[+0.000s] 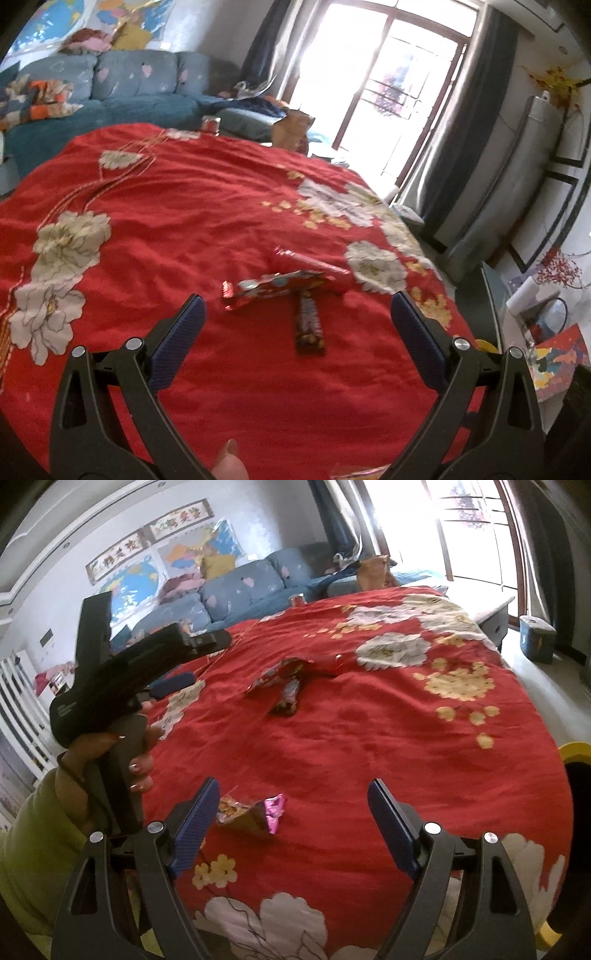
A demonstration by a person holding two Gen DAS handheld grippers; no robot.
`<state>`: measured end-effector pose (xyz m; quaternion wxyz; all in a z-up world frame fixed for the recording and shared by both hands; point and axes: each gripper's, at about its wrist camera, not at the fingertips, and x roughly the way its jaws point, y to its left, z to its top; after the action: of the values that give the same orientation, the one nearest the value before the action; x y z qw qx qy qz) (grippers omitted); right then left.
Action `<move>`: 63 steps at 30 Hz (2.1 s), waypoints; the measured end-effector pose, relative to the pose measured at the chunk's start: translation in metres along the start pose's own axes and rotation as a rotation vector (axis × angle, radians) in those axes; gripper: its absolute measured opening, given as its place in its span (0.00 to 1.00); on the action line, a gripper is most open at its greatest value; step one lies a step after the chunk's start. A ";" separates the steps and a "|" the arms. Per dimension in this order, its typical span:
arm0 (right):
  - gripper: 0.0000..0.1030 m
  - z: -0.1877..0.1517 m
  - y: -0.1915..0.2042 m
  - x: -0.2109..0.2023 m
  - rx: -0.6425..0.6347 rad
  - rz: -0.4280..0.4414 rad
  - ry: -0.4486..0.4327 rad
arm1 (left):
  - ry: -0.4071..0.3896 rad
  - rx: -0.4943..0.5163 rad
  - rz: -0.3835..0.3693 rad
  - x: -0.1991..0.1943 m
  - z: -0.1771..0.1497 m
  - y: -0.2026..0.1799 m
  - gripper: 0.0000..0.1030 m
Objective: Collect trash
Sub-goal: 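Move both grippers back over the chocolate bar wrapper on the bedspread, then close the left gripper on the red foil wrapper strip while the right closes on the pink candy wrapper, then carry both held wrappers over the yellow-rimmed trash bin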
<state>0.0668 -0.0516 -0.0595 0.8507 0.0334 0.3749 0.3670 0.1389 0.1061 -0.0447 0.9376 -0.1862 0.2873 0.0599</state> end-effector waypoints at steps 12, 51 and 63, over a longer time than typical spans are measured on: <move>0.77 -0.004 0.010 0.025 -0.002 0.011 0.063 | 0.055 0.023 0.060 0.031 0.001 0.026 0.88; 0.29 -0.014 0.012 0.044 0.022 0.062 0.124 | 0.252 0.224 -0.021 0.086 0.000 0.032 0.09; 0.27 -0.009 -0.010 0.028 0.074 0.015 0.071 | 0.181 0.217 -0.117 0.047 -0.006 0.003 0.09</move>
<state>0.0791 -0.0425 -0.0869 0.8323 0.0545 0.4178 0.3603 0.1741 0.1064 -0.0763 0.9244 -0.1050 0.3640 -0.0433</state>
